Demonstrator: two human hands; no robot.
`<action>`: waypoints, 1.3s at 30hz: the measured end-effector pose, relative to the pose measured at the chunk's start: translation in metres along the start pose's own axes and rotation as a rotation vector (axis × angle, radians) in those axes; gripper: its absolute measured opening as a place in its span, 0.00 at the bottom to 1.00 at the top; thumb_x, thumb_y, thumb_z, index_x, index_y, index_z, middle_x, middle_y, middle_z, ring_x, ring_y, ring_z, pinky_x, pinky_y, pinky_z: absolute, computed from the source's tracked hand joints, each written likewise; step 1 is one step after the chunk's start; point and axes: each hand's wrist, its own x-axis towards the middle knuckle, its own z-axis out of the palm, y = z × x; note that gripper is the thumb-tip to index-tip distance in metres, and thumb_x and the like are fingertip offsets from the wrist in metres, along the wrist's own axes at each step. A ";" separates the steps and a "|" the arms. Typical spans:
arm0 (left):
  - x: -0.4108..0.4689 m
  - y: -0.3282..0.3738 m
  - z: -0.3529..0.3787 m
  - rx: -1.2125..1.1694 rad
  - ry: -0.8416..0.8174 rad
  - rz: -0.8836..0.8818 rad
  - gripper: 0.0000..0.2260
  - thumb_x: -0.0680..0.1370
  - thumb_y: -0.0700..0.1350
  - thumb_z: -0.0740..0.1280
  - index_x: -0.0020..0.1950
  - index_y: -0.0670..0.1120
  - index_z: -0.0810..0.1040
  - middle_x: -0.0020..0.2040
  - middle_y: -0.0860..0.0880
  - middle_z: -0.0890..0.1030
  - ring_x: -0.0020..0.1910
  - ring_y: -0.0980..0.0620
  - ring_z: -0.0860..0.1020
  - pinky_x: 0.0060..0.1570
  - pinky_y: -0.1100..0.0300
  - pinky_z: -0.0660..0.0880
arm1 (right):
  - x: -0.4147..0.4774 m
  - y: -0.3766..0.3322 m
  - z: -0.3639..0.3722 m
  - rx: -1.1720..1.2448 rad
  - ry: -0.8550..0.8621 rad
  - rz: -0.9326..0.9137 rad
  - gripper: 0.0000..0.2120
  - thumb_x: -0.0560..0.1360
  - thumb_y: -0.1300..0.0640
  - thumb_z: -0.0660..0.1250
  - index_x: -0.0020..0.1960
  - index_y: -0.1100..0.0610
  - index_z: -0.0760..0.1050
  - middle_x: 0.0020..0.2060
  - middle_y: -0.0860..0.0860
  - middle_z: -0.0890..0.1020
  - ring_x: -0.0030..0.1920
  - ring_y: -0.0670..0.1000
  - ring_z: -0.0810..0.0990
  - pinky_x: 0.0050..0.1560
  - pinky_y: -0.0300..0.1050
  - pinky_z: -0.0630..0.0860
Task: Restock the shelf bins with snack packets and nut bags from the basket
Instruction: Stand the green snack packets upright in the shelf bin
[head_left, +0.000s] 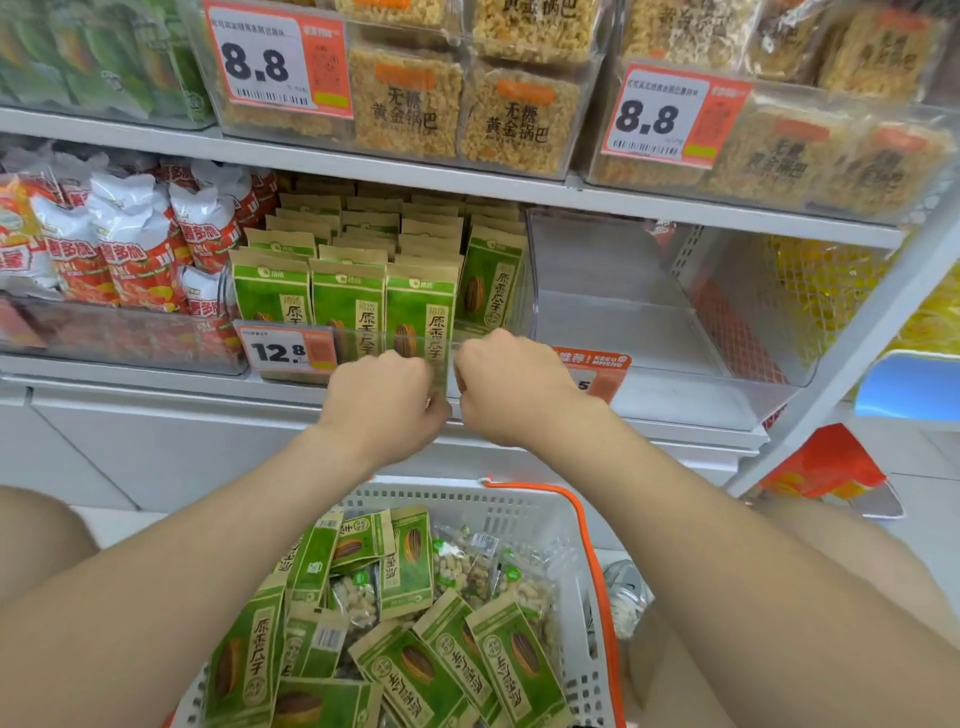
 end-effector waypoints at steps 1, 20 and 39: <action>-0.007 0.002 0.011 -0.001 -0.119 -0.019 0.14 0.78 0.56 0.63 0.39 0.48 0.76 0.36 0.48 0.76 0.35 0.42 0.76 0.35 0.56 0.72 | -0.006 -0.003 0.005 -0.001 -0.071 -0.013 0.07 0.79 0.58 0.65 0.57 0.55 0.76 0.44 0.54 0.70 0.44 0.60 0.73 0.42 0.50 0.69; -0.116 0.084 0.183 -0.342 -1.122 0.270 0.23 0.83 0.44 0.68 0.76 0.50 0.64 0.66 0.46 0.76 0.60 0.44 0.79 0.62 0.46 0.78 | -0.027 -0.024 0.041 -0.005 -0.532 -0.125 0.11 0.81 0.64 0.61 0.41 0.55 0.66 0.41 0.52 0.72 0.36 0.50 0.73 0.33 0.45 0.71; -0.043 0.058 0.108 -1.113 -0.487 -0.477 0.08 0.82 0.46 0.60 0.51 0.48 0.79 0.43 0.44 0.82 0.42 0.47 0.78 0.43 0.53 0.76 | -0.016 0.002 0.013 -0.048 -0.443 -0.068 0.04 0.80 0.63 0.65 0.53 0.58 0.71 0.41 0.54 0.72 0.41 0.54 0.75 0.31 0.45 0.67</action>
